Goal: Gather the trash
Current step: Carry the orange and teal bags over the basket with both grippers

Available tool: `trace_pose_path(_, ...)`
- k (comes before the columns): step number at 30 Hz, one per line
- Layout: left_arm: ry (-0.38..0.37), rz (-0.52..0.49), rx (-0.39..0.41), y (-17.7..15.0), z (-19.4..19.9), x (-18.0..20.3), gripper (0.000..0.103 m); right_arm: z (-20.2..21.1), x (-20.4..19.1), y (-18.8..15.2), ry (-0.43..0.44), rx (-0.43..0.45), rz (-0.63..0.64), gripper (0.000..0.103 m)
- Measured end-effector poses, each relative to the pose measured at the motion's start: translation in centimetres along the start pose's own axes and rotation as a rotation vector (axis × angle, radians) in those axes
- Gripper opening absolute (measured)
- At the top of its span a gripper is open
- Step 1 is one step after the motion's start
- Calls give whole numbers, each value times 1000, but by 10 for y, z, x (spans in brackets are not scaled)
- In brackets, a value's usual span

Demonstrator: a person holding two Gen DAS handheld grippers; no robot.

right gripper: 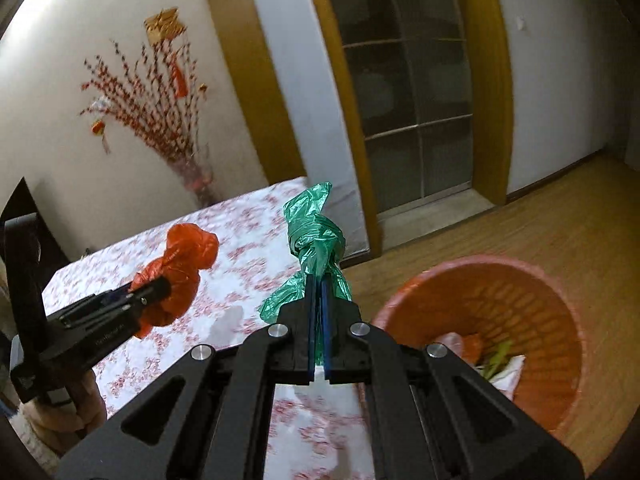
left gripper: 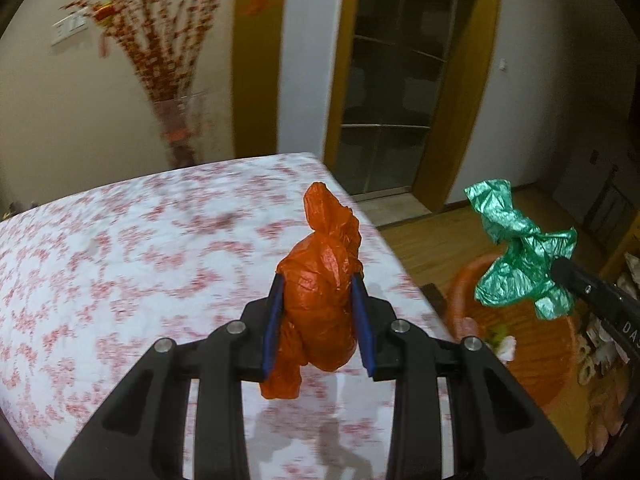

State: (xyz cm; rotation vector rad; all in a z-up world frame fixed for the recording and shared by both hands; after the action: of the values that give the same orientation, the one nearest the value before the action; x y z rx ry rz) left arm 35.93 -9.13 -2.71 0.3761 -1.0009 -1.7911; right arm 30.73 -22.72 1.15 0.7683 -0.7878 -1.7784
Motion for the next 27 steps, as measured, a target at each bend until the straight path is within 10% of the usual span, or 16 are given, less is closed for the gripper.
trace_pose_path(27, -222, -121, -63, -13, -46, 172, 32, 39, 114, 1, -125, 59, -145, 2)
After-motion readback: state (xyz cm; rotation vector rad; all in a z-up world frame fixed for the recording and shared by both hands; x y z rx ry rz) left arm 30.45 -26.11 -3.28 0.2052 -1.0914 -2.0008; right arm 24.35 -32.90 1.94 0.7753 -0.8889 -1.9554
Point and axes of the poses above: each gripper's, at about its wrist camera, not at the fingertips, and z roughly against the way its jaws point, x to its right, y to its top, the point moved 10 cm from there along -z, roughly the way its jaws point, and after that the axes turned 9 degrees about -y, right-handed, at the moved point
